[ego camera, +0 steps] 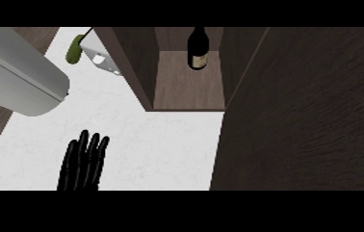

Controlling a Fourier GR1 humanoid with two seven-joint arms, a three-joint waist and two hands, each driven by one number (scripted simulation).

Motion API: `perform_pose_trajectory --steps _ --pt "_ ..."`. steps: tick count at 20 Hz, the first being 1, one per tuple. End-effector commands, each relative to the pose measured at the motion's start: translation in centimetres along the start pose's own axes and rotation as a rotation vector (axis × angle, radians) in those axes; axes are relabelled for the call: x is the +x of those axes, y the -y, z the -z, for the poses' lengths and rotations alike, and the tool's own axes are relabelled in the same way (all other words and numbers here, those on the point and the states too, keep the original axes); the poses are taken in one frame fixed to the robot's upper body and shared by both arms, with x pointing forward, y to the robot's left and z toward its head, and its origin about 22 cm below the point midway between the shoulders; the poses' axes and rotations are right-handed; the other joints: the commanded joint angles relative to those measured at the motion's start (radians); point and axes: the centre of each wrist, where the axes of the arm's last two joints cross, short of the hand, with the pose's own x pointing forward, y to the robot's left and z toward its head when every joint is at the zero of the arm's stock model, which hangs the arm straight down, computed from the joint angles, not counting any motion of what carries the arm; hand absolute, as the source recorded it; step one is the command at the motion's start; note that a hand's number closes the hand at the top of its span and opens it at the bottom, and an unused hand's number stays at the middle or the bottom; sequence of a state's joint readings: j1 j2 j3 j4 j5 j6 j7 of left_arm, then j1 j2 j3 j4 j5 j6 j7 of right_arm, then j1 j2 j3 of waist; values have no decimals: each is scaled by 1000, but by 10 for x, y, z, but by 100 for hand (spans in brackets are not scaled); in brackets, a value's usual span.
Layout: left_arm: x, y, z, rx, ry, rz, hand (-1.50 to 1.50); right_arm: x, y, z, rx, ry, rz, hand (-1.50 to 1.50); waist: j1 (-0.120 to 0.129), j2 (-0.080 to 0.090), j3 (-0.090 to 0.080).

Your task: Pick up the wine, place it into the cabinet and close the cabinet

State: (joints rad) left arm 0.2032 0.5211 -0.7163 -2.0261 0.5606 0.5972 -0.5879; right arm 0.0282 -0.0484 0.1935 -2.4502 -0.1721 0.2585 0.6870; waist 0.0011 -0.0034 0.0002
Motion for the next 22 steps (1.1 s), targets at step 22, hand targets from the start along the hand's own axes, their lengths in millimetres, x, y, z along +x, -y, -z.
perform_pose_trajectory --steps 22 --pt "56 -117 6 56 21 40 -150 26 -110 -17 398 35 168 150 1 -7 -3"
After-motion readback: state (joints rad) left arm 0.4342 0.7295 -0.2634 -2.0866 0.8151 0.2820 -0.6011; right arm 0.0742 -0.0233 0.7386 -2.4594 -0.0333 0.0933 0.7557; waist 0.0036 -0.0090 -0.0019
